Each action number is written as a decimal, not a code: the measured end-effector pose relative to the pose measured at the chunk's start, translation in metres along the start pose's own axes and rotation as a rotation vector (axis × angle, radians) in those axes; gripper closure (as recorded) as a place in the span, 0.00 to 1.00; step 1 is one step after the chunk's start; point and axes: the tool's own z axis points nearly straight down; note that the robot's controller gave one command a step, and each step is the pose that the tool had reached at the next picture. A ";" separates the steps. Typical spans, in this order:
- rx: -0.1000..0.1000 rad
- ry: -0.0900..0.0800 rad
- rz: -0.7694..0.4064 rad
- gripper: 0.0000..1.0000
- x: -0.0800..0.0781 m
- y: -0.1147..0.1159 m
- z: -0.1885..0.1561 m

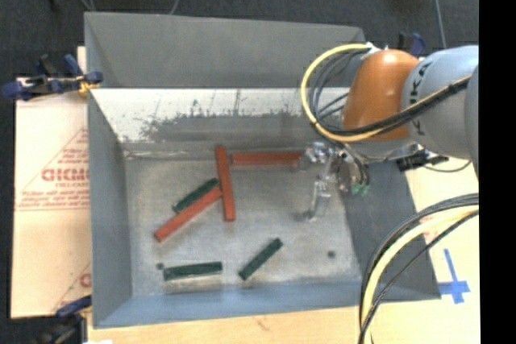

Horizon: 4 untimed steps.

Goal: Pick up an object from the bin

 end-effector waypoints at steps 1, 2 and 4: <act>0.004 -0.001 -0.105 0.00 0.100 0.011 -0.003; -0.001 -0.003 -0.046 0.00 0.117 0.085 0.022; 0.003 -0.016 -0.149 1.00 0.101 0.112 -0.121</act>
Offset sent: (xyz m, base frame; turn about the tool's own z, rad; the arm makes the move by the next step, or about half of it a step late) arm -0.0957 0.0241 0.0036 -0.1066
